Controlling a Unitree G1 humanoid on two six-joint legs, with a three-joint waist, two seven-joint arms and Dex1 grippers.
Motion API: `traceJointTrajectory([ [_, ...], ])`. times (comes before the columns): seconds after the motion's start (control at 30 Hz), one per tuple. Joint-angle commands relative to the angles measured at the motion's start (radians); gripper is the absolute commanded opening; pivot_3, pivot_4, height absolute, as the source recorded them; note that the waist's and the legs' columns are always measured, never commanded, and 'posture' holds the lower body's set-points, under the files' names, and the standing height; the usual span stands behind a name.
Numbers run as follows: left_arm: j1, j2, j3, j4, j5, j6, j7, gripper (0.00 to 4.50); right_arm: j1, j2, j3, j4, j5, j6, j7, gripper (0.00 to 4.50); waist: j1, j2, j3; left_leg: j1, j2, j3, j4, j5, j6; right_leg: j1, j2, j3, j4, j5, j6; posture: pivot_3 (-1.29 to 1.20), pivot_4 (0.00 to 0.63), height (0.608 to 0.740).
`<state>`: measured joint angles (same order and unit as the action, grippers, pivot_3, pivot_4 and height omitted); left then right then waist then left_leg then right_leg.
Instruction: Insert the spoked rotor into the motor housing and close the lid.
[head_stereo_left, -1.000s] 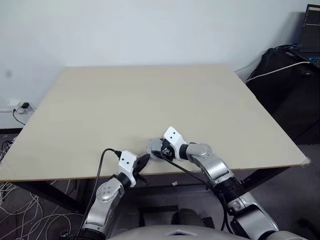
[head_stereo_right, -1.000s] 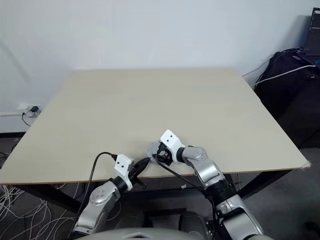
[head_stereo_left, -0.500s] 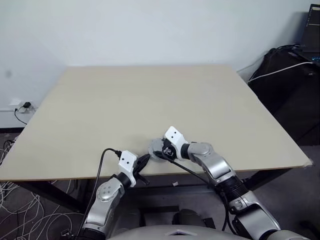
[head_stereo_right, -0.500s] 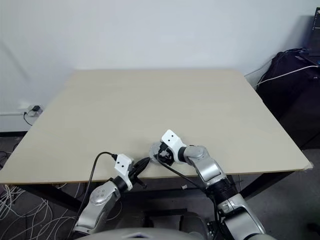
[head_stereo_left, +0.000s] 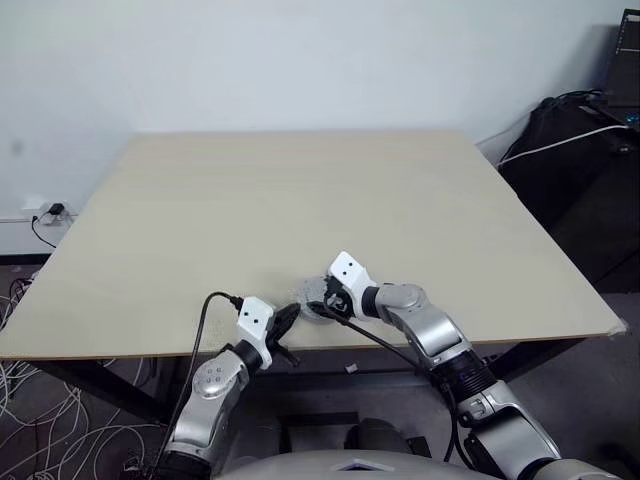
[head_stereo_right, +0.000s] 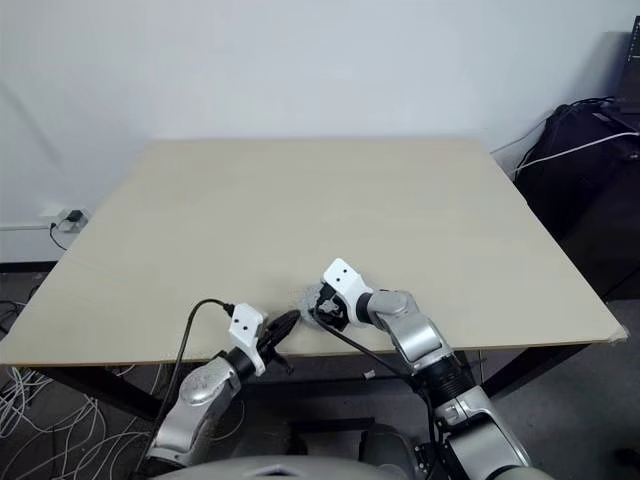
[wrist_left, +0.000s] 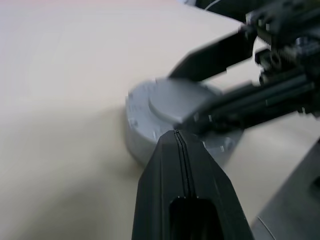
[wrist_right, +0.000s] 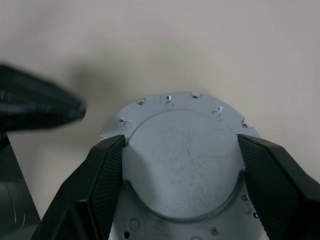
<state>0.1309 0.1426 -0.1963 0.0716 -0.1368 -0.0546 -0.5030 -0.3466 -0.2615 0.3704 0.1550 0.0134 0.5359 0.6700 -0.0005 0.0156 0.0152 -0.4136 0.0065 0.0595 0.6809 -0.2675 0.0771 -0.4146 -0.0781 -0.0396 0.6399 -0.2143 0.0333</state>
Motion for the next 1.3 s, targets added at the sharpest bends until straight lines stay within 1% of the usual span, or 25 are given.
traceJointTrajectory([
  [0.03,-0.086,0.022,0.032,-0.005,-0.005,-0.048,-0.021,0.0,0.016,-0.005,0.017,0.039,-0.025,0.045,-0.016,3.25,0.001,0.0,0.0,0.0,0.0,0.0,0.0,0.0,0.0,0.0,0.0,0.0,0.0,0.0,0.0,0.0,0.0,0.74],
  [0.13,-0.14,0.059,0.047,0.048,-0.019,-0.043,-0.072,0.0,0.017,-0.001,0.019,0.037,-0.024,0.044,-0.019,3.25,0.0,0.001,-0.001,0.0,0.0,0.0,0.0,0.0,0.0,0.0,0.001,-0.002,0.0,0.0,0.0,0.0,0.0,0.74],
  [0.3,-0.213,0.112,0.061,0.123,-0.087,0.067,-0.2,0.0,0.016,0.005,0.024,0.037,-0.023,0.042,-0.023,3.25,-0.006,0.001,-0.001,0.0,0.0,0.0,0.0,0.0,0.0,0.0,0.002,-0.002,0.0,0.0,0.0,0.0,0.0,0.74],
  [0.47,-0.297,0.108,0.116,0.214,-0.169,0.181,-0.258,0.0,0.02,0.008,0.026,0.032,-0.022,0.04,-0.027,3.25,-0.008,-0.001,-0.001,0.001,0.0,0.0,0.001,0.0,0.0,0.001,0.003,-0.002,0.001,-0.001,0.002,0.0,0.0,0.74],
  [0.57,-0.329,0.106,0.126,0.243,-0.185,0.217,-0.285,0.0,0.026,0.009,0.027,0.025,-0.022,0.042,-0.029,3.25,-0.01,-0.001,-0.002,0.001,0.0,0.0,0.001,0.0,0.0,0.001,0.004,-0.002,0.001,-0.002,0.003,0.0,0.0,0.74],
  [0.83,-0.389,0.098,0.089,0.29,-0.155,0.274,-0.323,0.0,0.031,0.008,0.025,0.014,-0.022,0.047,-0.032,3.25,-0.009,-0.002,-0.002,0.001,0.0,0.0,0.001,0.0,0.0,0.002,0.004,-0.002,0.001,0.0,0.001,0.0,0.0,0.74],
  [1.13,-0.446,0.081,0.05,0.344,-0.081,0.249,-0.301,0.0,0.033,0.009,0.025,0.003,-0.02,0.051,-0.038,3.25,-0.009,-0.002,-0.001,0.001,0.0,0.0,0.001,0.0,0.0,0.002,0.004,-0.002,0.001,0.0,0.001,0.0,0.0,0.74],
  [1.3,-0.464,0.072,0.047,0.362,-0.061,0.253,-0.299,0.0,0.033,0.012,0.026,0.001,-0.019,0.05,-0.04,3.25,-0.009,-0.003,-0.001,0.001,0.0,0.0,0.001,0.0,0.0,0.002,0.003,-0.002,0.0,0.0,0.001,0.0,0.0,0.74],
])
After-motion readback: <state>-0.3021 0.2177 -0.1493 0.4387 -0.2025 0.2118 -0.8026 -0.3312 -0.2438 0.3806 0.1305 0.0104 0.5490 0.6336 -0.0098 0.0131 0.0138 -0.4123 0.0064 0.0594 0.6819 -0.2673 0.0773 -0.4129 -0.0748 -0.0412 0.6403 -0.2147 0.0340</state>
